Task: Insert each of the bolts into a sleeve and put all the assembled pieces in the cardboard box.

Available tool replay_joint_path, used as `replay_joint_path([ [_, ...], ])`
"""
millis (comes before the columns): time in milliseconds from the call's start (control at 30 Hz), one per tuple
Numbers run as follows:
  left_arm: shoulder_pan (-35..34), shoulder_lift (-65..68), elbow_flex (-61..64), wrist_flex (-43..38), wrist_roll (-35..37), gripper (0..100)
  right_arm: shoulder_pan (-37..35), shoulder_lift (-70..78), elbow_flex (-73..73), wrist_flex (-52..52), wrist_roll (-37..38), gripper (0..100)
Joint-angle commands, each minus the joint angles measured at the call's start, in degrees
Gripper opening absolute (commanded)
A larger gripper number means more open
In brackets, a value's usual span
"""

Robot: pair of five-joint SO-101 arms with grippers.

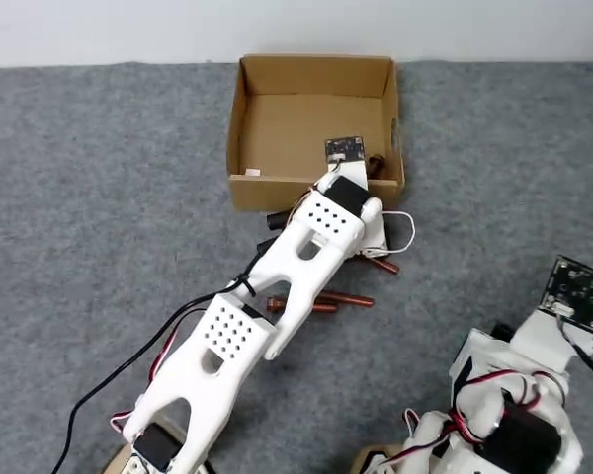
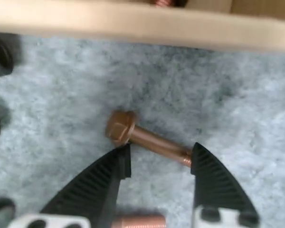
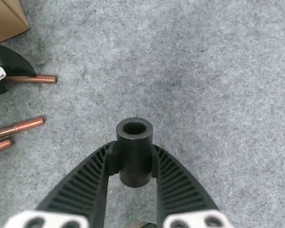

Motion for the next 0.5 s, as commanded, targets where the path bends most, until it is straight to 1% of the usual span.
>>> replay_joint_path([
  [0, -3.34, -1.23, 1.1, 0.62, 0.18, 20, 0.4, -0.04, -0.18, -1.36, 0.7, 0.8],
  [133, -3.16, -0.97, 1.19, 3.87, 0.18, 19, 0.4, -0.04, -0.18, -1.36, 0.7, 0.8],
  [200, -2.64, 0.18, 0.66, 5.54, 0.18, 18, 0.4, -0.04, -0.18, -1.36, 0.7, 0.8],
  [267, -2.55, 0.79, 0.57, 6.68, 0.18, 14, 0.4, -0.04, -0.18, -1.36, 0.7, 0.8],
  [433, -2.37, 0.79, 0.57, 6.86, 0.18, 1, 0.4, -0.04, -0.18, -1.36, 0.7, 0.8],
  [467, -2.29, 0.79, 0.57, 6.86, 0.18, 0, 0.4, -0.04, -0.18, -1.36, 0.7, 0.8],
])
